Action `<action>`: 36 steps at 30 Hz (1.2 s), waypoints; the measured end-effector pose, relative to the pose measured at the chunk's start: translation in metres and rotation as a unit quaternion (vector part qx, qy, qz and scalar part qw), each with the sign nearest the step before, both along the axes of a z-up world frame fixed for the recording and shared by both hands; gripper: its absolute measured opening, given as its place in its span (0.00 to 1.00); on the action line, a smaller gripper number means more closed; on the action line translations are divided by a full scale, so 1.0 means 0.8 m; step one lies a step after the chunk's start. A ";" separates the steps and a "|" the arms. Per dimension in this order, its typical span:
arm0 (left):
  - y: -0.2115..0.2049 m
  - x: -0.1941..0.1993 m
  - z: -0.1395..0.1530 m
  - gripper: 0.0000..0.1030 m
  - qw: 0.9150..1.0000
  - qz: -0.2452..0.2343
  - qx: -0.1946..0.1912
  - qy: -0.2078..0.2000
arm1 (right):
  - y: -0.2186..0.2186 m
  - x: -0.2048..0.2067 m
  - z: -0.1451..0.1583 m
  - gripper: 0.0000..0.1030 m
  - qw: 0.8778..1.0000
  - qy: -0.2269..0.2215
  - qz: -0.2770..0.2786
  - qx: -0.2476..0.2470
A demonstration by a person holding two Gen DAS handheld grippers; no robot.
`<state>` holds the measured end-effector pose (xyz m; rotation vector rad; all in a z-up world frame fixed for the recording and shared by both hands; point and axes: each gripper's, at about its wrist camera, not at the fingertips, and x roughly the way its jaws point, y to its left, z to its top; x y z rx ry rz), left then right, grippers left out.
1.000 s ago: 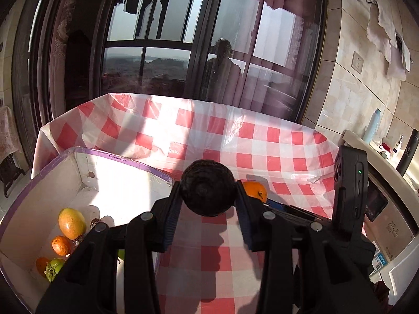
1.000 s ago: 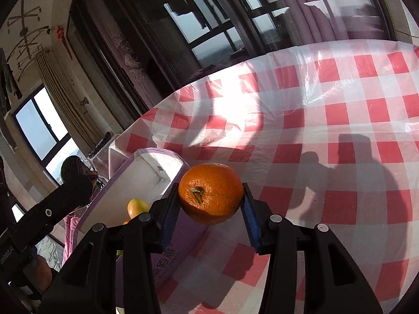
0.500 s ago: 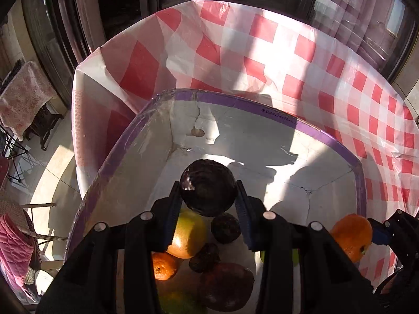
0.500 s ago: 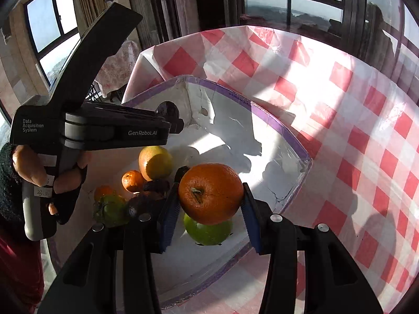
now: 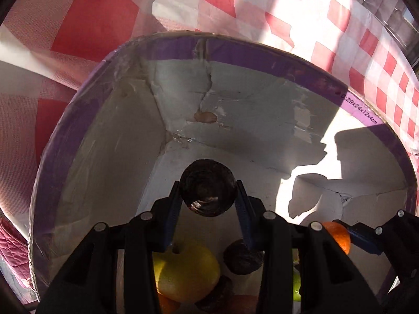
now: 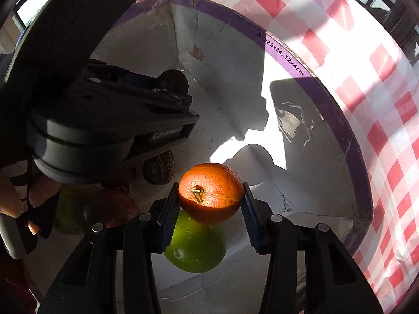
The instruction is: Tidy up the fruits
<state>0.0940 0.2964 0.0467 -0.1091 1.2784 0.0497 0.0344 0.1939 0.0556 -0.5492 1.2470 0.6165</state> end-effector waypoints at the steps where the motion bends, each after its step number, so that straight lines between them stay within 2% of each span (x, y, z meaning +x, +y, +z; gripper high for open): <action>1: 0.001 0.001 -0.004 0.39 1.000 0.001 -0.002 0.007 | 0.000 0.001 -0.005 0.44 1.000 0.009 0.000 -0.008; 4: 0.002 0.002 -0.013 0.39 1.000 -0.003 -0.002 0.017 | -0.002 0.004 -0.009 0.44 1.000 0.017 0.000 -0.015; 7: -0.002 0.000 -0.016 0.39 1.000 -0.011 0.016 0.022 | -0.005 0.005 -0.014 0.45 1.000 0.024 0.003 -0.018; 11: -0.003 -0.001 -0.016 0.40 1.000 -0.013 0.021 0.020 | -0.008 0.005 -0.014 0.47 1.000 0.016 0.002 -0.021; 14: -0.002 -0.001 -0.008 0.51 1.000 -0.008 0.020 0.007 | -0.013 0.006 -0.012 0.55 1.000 0.016 0.000 -0.016; 22: -0.003 -0.005 0.003 0.66 1.000 -0.018 -0.002 -0.003 | -0.025 0.008 -0.008 0.57 1.000 0.015 -0.010 -0.004; 24: -0.010 -0.010 0.004 0.72 1.000 -0.020 -0.016 -0.009 | -0.024 0.004 0.010 0.64 1.000 0.006 -0.009 0.001; 26: -0.009 -0.013 0.008 0.75 0.999 -0.015 -0.026 -0.016 | -0.024 -0.006 0.021 0.70 1.000 -0.013 -0.005 0.009; 30: -0.004 -0.032 0.040 0.75 0.998 -0.004 -0.017 -0.064 | -0.029 -0.040 0.041 0.84 0.999 -0.038 0.018 0.026; 32: -0.003 -0.051 0.065 0.75 0.995 0.006 -0.005 -0.097 | -0.032 -0.056 0.053 0.84 0.998 -0.052 0.029 0.033; 34: -0.003 -0.076 0.096 0.81 0.989 0.017 0.020 -0.144 | -0.037 -0.069 0.068 0.84 0.997 -0.060 0.032 0.047; 36: -0.002 -0.104 0.118 0.95 0.979 0.029 0.045 -0.194 | -0.042 -0.084 0.084 0.84 0.995 -0.068 0.031 0.067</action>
